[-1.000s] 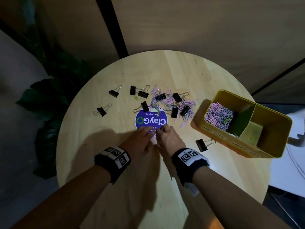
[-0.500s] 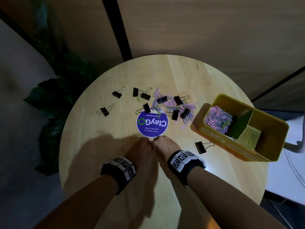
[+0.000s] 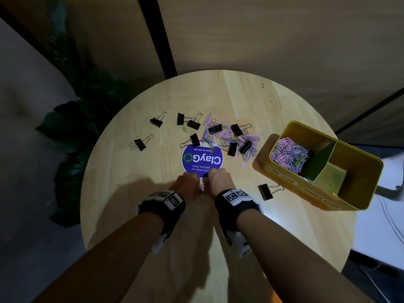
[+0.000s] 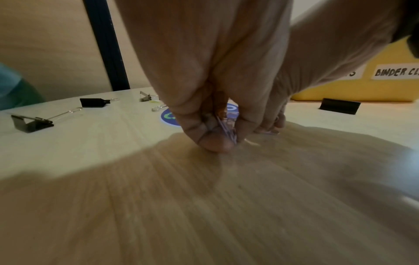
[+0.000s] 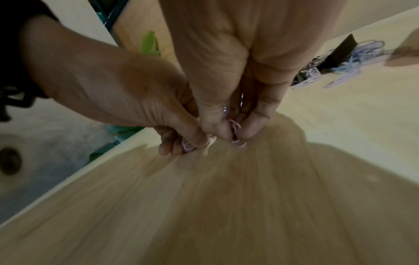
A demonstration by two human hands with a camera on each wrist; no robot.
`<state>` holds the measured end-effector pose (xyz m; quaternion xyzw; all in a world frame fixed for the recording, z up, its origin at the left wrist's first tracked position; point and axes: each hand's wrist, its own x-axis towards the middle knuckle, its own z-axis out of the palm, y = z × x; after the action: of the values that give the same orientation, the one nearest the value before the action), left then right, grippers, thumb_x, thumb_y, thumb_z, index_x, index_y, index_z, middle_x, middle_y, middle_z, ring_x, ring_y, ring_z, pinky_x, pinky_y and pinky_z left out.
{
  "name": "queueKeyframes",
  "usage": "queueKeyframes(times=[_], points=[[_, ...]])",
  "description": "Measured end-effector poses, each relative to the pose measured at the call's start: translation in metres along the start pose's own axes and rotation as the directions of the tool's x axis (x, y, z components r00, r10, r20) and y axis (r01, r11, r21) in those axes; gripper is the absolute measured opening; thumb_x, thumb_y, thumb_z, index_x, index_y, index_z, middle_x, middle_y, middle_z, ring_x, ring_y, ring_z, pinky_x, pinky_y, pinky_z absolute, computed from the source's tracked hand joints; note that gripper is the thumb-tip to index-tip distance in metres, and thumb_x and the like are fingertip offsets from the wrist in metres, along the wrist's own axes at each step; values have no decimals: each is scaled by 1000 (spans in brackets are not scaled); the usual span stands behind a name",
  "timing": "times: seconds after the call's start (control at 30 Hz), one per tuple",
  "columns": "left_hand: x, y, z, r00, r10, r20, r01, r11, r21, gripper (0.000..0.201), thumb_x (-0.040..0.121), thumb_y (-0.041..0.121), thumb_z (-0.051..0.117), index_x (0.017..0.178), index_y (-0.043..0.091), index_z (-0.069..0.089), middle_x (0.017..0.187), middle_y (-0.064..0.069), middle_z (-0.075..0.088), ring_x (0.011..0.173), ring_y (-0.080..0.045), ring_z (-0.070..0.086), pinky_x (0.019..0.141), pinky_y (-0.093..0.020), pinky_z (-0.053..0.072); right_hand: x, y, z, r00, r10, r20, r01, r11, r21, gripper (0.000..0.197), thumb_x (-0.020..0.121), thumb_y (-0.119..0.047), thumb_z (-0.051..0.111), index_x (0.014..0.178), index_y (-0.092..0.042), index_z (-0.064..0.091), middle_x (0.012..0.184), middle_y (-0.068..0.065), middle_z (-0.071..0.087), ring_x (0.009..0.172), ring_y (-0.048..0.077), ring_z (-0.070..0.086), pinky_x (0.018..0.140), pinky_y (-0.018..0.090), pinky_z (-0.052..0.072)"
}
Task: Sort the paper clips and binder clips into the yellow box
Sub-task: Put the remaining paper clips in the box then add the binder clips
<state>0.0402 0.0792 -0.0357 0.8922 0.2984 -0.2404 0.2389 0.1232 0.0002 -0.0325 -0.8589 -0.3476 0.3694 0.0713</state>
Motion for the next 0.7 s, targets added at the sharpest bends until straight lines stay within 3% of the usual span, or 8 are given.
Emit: queueKeyframes(times=[0.07, 0.27, 0.43, 0.57, 0.7], points=[[-1, -1, 2, 1000, -10, -8, 9, 999, -41, 27, 85, 19, 57, 103, 0, 59, 109, -26, 59, 103, -42, 57, 83, -39, 45, -1, 1, 1, 1000, -23, 6, 23, 999, -31, 33, 92, -16, 57, 121, -3, 52, 121, 21, 54, 114, 37, 54, 91, 37, 46], [-7, -11, 13, 992, -16, -125, -4, 988, -157, 27, 85, 27, 50, 77, 4, 63, 86, -22, 65, 85, -42, 61, 66, -36, 44, -5, -1, -1, 986, -158, 57, 167, 960, -223, 29, 98, -9, 39, 121, 1, 54, 120, 23, 55, 112, 37, 55, 89, 39, 45], [-8, -3, 11, 995, 2, -96, -10, 996, -86, 23, 87, 14, 47, 87, -3, 62, 94, -24, 65, 91, -41, 61, 68, -34, 41, -8, -8, 6, 962, -232, 141, 266, 911, -314, 29, 97, -5, 39, 117, 2, 57, 113, 20, 61, 108, 32, 59, 76, 33, 42], [-12, -1, 10, 994, 9, -104, -17, 997, -73, 22, 88, 9, 46, 94, -6, 61, 101, -25, 64, 97, -42, 58, 78, -38, 43, -6, -13, 6, 953, -257, 159, 300, 873, -384, 29, 95, -2, 39, 119, 0, 56, 113, 18, 62, 107, 35, 59, 83, 37, 48], [-13, -6, 11, 993, 12, -117, -23, 995, -97, 22, 86, 12, 49, 93, -5, 61, 98, -28, 63, 95, -43, 59, 75, -38, 43, -3, -17, -1, 961, -222, 165, 270, 879, -393, 24, 94, -11, 46, 110, -4, 63, 113, 17, 62, 105, 32, 61, 81, 34, 48]])
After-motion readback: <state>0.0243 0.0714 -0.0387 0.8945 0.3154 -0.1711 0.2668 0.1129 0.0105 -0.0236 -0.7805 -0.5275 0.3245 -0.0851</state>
